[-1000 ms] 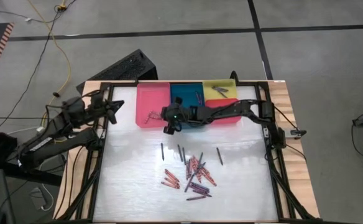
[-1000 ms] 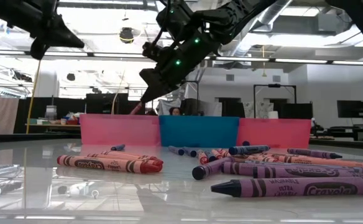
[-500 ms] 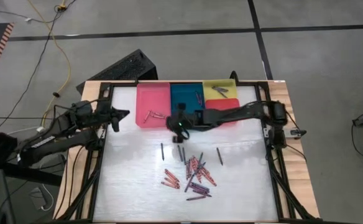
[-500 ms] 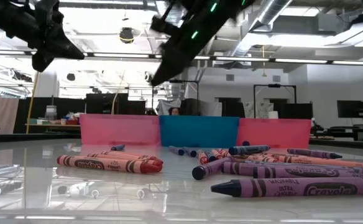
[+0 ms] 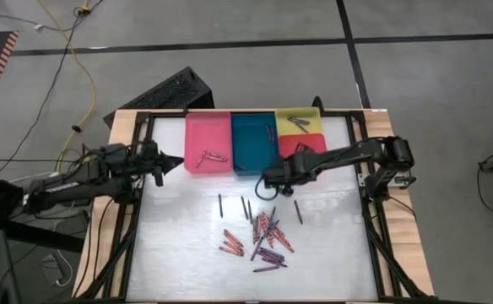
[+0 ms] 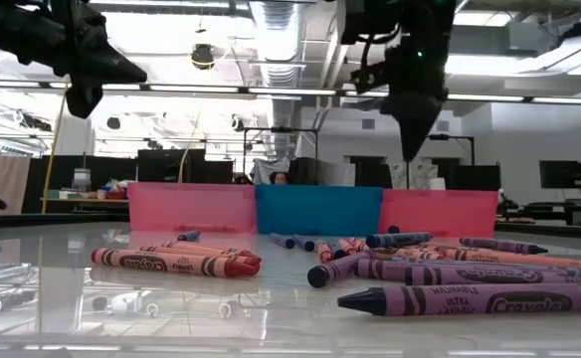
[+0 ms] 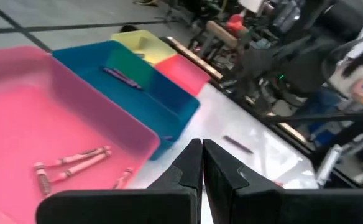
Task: Sort crayons
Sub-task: Adjust the blue bin
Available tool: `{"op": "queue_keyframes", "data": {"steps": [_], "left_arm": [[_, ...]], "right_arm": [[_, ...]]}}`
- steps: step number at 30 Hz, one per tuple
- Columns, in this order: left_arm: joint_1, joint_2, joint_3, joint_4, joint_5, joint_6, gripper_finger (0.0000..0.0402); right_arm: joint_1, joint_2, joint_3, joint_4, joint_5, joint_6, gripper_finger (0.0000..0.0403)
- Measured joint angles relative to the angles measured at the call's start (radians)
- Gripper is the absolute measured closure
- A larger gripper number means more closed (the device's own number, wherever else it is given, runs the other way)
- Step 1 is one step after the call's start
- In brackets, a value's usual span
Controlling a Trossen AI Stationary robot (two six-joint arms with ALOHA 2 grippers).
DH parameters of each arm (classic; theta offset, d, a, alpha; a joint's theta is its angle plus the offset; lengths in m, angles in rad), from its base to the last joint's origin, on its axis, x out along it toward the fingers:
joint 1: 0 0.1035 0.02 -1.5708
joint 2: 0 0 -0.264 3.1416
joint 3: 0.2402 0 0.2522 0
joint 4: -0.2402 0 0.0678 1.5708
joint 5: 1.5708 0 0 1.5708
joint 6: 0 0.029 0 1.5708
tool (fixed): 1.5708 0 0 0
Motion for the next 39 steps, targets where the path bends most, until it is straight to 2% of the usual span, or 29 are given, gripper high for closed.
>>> {"op": "queue_keyframes", "data": {"steps": [6,14,23,34,39], "left_arm": [[-0.087,0.000,0.000,0.001,-0.056,-0.013,0.0401],[-0.171,0.004,0.000,-0.003,-0.154,-0.013,0.0401],[-0.226,0.023,0.000,-0.006,-0.159,-0.028,0.0401],[-0.308,0.076,-0.001,-0.003,-0.253,-0.070,0.0401],[-0.355,0.127,-0.001,0.006,-0.260,-0.103,0.0401]], "right_arm": [[0.036,0.020,-0.089,0.232,-0.057,-0.100,0.0337],[-0.020,0.030,-0.110,0.416,-0.065,-0.169,0.0337],[-0.073,0.069,-0.110,0.534,-0.131,-0.259,0.0337],[-0.088,0.071,-0.109,0.616,-0.136,-0.331,0.0337],[-0.078,0.064,-0.109,0.676,-0.152,-0.354,0.0337]]}}
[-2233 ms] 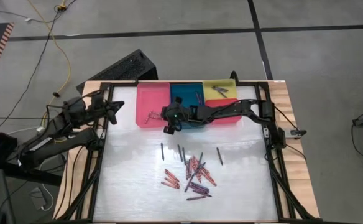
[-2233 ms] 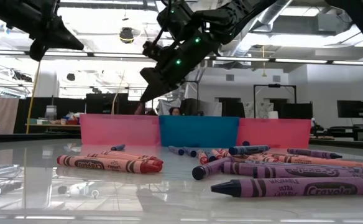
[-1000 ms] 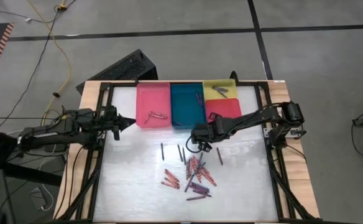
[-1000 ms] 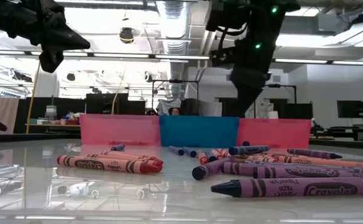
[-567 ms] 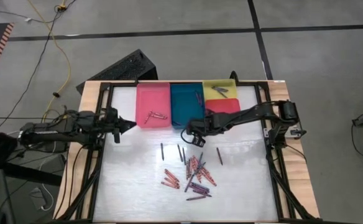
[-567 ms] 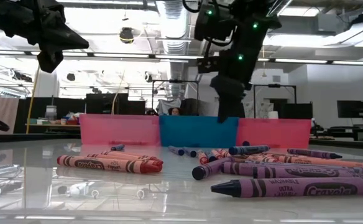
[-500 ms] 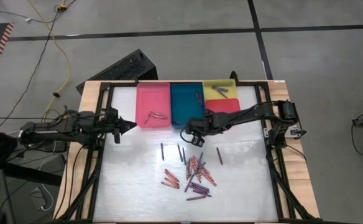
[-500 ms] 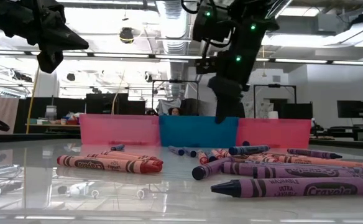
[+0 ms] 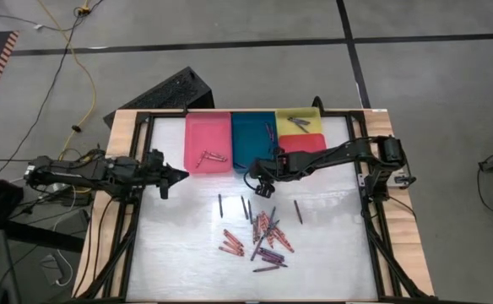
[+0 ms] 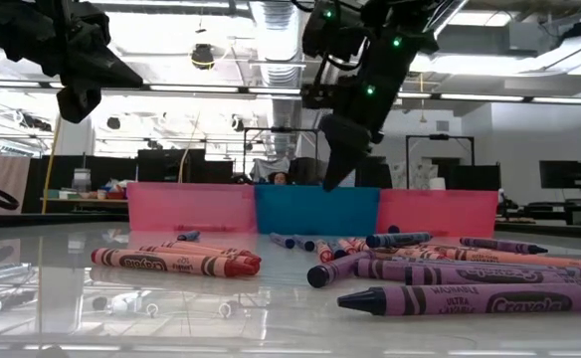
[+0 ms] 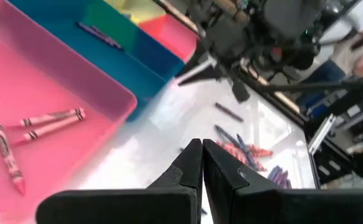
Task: Sort crayons
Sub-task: Adjust the blue bin, then put the violet crayon into the blue bin
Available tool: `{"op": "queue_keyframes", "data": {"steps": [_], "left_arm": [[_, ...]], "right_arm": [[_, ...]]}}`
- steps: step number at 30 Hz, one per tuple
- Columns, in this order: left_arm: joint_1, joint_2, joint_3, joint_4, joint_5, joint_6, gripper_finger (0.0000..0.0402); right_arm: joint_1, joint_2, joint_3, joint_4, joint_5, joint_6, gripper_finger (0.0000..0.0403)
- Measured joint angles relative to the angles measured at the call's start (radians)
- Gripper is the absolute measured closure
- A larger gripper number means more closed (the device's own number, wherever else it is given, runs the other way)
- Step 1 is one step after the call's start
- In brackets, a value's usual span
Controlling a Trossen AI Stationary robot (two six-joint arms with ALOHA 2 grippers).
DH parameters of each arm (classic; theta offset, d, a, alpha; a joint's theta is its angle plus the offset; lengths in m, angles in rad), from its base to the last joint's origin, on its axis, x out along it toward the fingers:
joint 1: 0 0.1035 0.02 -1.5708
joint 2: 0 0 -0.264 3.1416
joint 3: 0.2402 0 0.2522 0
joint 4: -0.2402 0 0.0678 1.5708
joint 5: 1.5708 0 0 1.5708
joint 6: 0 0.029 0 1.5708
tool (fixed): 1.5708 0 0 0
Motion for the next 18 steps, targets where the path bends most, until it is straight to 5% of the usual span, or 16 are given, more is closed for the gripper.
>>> {"op": "queue_keyframes", "data": {"steps": [11,15,18], "left_arm": [[-0.184,0.142,0.000,0.151,-0.099,0.010,0.0402],[-0.271,0.183,0.000,0.181,-0.165,0.026,0.0402],[-0.324,0.211,0.000,0.184,-0.231,0.014,0.0401]], "right_arm": [[0.126,-0.003,0.130,-0.035,-0.069,-0.103,0.0337],[0.209,-0.004,0.139,-0.225,-0.086,0.042,0.0337],[0.267,-0.004,0.139,-0.426,-0.075,0.300,0.0337]]}}
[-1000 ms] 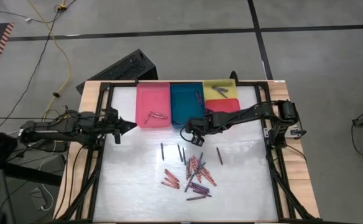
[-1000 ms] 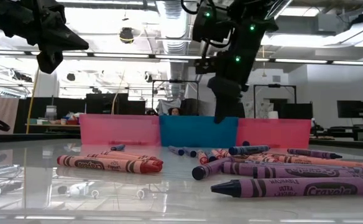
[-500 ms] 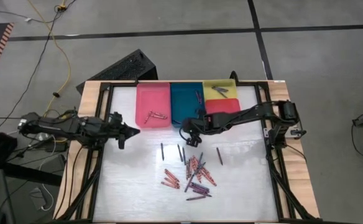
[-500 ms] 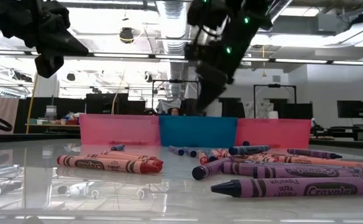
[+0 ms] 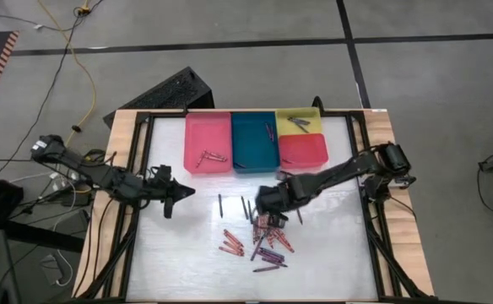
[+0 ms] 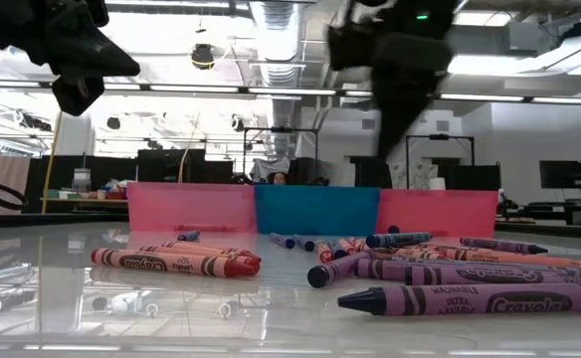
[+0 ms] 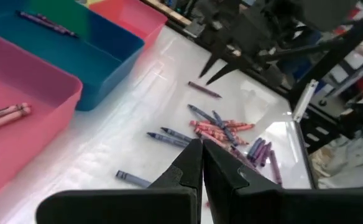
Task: Sort crayons
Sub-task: Put the violet crayon into the blue bin
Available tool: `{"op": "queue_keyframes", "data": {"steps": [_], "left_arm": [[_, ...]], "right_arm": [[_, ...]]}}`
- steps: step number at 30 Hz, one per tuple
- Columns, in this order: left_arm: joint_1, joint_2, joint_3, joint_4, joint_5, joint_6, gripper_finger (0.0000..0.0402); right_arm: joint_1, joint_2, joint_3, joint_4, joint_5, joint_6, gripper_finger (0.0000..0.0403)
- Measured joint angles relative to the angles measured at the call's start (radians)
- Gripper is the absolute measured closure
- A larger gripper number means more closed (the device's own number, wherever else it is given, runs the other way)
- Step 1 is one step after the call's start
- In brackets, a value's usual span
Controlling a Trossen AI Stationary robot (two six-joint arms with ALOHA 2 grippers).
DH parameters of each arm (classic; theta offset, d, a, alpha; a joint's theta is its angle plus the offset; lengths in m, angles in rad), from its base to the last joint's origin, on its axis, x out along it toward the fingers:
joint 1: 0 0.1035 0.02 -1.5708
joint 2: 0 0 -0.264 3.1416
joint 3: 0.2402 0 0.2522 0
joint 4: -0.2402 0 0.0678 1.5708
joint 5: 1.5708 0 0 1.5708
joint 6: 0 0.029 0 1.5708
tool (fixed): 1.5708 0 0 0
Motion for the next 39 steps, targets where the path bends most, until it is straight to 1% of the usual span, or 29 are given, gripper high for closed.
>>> {"op": "queue_keyframes", "data": {"steps": [2,4,6,9,12,15,19,23,26,29,31,36,39], "left_arm": [[-0.028,0.019,0.000,0.000,-0.043,-0.017,0.0401],[-0.047,0.039,0.000,0.004,-0.077,-0.029,0.0401],[-0.058,0.057,0.000,0.009,-0.085,-0.039,0.0401],[-0.064,0.080,0.000,0.011,-0.081,-0.061,0.0401],[-0.072,0.102,0.000,0.011,-0.081,-0.067,0.0402],[-0.077,0.124,0.000,0.011,-0.083,-0.067,0.0401],[-0.077,0.149,0.000,0.012,-0.084,-0.072,0.0401],[-0.077,0.163,0.000,0.011,-0.082,-0.080,0.0401],[-0.077,0.162,0.000,0.013,-0.081,-0.082,0.0401],[-0.077,0.160,0.000,0.018,-0.081,-0.081,0.0401],[-0.077,0.160,0.000,0.032,-0.080,-0.073,0.0401],[-0.077,0.160,0.000,0.043,-0.082,-0.069,0.0401],[-0.077,0.160,0.000,0.045,-0.082,-0.070,0.0401]], "right_arm": [[0.034,0.002,0.000,-0.116,0.006,0.197,0.0337],[0.074,0.004,0.000,-0.196,0.017,0.370,0.0337],[0.114,0.004,0.000,-0.235,0.017,0.481,0.0337],[0.164,0.004,0.000,-0.255,0.017,0.565,0.0335],[0.195,0.004,-0.001,-0.279,0.016,0.618,0.0323],[0.212,0.004,-0.001,-0.300,0.016,0.662,0.0298],[0.215,0.003,-0.025,-0.325,0.016,0.698,0.0248],[0.190,-0.013,-0.124,-0.270,-0.009,0.747,0.0200],[0.173,-0.049,-0.226,-0.108,-0.033,0.770,0.0183],[0.169,-0.099,-0.328,0.063,-0.048,0.790,0.0180],[0.164,-0.128,-0.386,0.122,-0.048,0.812,0.0180],[0.163,-0.157,-0.476,0.156,-0.046,0.853,0.0180],[0.158,-0.157,-0.505,0.235,-0.037,0.851,0.0180]]}}
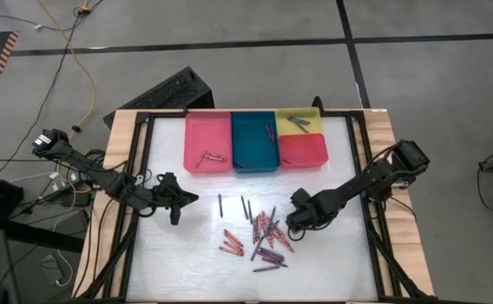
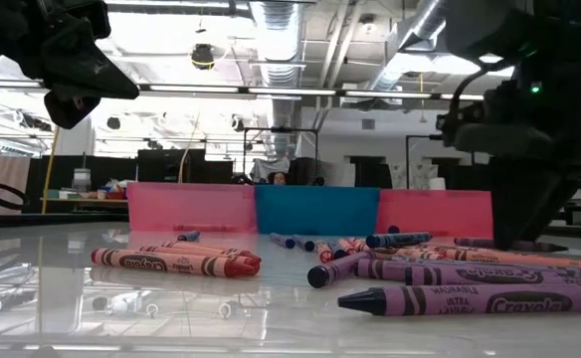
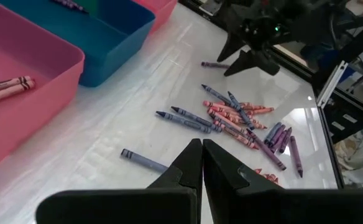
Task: Sort crayons
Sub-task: Put the violet crayon into the blue bin
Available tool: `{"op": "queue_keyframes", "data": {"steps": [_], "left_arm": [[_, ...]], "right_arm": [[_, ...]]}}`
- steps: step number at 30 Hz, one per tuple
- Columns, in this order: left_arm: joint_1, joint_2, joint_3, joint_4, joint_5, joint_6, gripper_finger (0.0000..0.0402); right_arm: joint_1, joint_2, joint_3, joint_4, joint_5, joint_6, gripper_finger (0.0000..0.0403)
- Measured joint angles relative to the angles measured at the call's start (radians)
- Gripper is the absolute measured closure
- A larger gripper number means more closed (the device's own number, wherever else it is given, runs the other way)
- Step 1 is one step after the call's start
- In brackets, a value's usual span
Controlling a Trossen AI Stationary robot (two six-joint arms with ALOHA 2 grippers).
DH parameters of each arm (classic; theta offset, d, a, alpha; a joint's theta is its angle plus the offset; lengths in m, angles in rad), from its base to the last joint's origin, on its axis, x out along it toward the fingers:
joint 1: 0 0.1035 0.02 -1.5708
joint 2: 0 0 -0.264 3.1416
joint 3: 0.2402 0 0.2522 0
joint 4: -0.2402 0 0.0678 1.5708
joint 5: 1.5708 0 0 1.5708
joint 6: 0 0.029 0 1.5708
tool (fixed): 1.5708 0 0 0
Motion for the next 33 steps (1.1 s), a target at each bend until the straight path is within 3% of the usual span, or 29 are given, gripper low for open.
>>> {"op": "queue_keyframes", "data": {"steps": [7,18,24,33], "left_arm": [[0.000,0.000,0.000,0.004,0.000,-0.008,0.0401],[0.000,0.000,0.000,0.003,0.006,-0.011,0.0401],[0.000,0.000,0.000,0.003,0.006,-0.011,0.0401],[0.000,0.000,0.000,0.003,0.003,-0.011,0.0401]], "right_arm": [[-0.023,-0.001,-0.027,0.074,0.003,-0.036,0.0200],[-0.028,0.000,-0.026,0.040,-0.002,-0.064,0.0336],[-0.028,0.001,-0.027,0.044,-0.001,-0.083,0.0387],[-0.028,0.004,-0.005,0.035,0.000,-0.104,0.0398]]}}
